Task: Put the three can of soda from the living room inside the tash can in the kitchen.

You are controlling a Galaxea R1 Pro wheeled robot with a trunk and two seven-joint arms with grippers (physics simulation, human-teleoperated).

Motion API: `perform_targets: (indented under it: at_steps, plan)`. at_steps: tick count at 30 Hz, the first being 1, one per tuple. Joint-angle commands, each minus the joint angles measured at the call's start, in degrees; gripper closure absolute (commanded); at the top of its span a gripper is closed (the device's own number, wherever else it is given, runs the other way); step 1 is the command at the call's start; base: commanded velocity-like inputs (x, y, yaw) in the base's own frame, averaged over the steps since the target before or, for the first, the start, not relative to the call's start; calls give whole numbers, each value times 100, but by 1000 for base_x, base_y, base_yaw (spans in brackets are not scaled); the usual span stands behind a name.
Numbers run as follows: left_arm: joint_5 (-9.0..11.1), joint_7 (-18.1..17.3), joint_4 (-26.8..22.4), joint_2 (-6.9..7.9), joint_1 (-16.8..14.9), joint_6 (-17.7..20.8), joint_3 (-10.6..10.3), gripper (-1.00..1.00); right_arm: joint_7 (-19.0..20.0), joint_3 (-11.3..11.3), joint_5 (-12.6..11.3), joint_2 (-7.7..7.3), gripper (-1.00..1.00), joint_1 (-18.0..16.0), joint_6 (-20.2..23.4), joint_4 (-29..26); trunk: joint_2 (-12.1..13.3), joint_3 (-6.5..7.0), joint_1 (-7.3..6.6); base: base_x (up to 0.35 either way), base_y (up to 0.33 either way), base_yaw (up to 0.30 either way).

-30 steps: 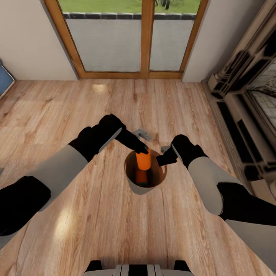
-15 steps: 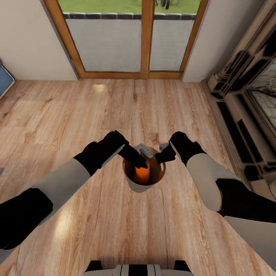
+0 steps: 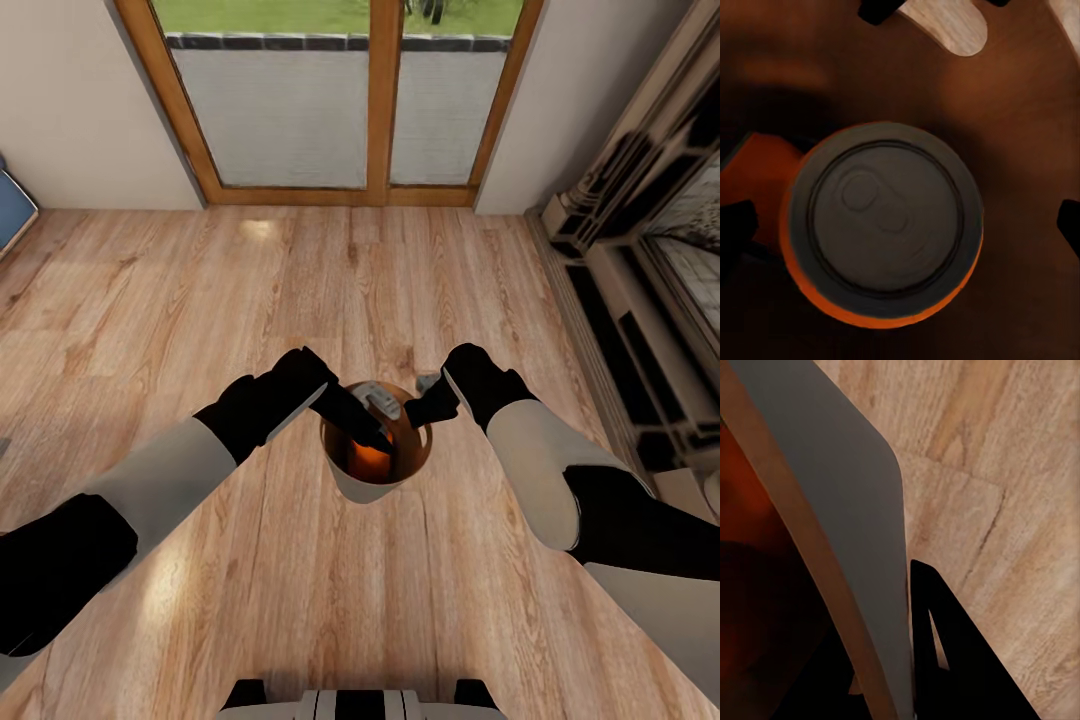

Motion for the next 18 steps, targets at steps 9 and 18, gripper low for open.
perform_targets:
  at_steps: [9, 18]
  plan:
    - [22, -33, -765, 213, 27, 3, 57, -100, 43, -33, -171, -8, 100, 1, 45, 6, 0, 0, 0, 0, 0, 0]
    - [185, -232, -3255, 1714, 744, 81, 1616, -100, 43, -69, -173, -50, 100, 1, 45, 6, 0, 0, 0, 0, 0, 0]
